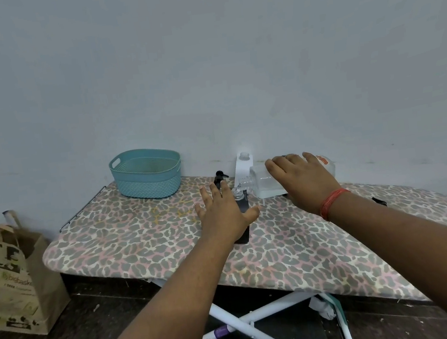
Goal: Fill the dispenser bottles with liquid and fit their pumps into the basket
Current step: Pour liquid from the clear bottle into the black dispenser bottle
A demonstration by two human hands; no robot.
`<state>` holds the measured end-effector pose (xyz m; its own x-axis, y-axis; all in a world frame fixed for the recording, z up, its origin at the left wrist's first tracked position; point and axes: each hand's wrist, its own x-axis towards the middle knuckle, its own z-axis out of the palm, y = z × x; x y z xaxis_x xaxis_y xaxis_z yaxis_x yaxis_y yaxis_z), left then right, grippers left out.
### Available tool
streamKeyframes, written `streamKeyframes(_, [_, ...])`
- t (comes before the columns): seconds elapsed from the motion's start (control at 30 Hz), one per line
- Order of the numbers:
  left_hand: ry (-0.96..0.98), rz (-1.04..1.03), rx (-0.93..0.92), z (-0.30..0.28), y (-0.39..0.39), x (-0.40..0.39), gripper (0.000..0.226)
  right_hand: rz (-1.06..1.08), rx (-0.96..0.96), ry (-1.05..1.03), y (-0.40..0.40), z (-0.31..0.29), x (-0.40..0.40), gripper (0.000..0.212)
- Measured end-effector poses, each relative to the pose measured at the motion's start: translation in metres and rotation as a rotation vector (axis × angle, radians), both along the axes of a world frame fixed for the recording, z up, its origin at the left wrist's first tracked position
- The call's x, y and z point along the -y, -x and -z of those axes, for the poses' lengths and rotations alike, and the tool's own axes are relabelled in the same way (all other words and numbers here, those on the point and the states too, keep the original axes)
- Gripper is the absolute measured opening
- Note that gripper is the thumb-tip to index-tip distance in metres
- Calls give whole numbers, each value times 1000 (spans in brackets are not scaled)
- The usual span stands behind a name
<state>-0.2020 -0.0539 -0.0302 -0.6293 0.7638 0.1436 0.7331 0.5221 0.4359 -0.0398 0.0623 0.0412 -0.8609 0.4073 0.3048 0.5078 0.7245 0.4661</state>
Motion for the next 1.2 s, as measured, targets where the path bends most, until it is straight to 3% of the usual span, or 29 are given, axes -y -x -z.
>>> streamKeyframes(0.53, [4, 5, 6, -1, 0, 1, 115, -2, -123, 82, -1, 19, 2, 69])
streamKeyframes(0.73, [1, 10, 0, -1, 0, 2, 115, -22, -223, 195, -3, 36, 4, 80])
streamKeyframes(0.83, [10, 10, -1, -1, 1, 2, 115, -20, -405, 322, -4, 47, 5, 81])
streamKeyframes(1.03, [20, 10, -17, -1, 1, 2, 115, 21, -1024, 793, -10, 56, 4, 62])
streamKeyframes(1.2, [23, 6, -25, 1, 2, 1, 114, 71, -1205, 873, -19, 62, 5, 63])
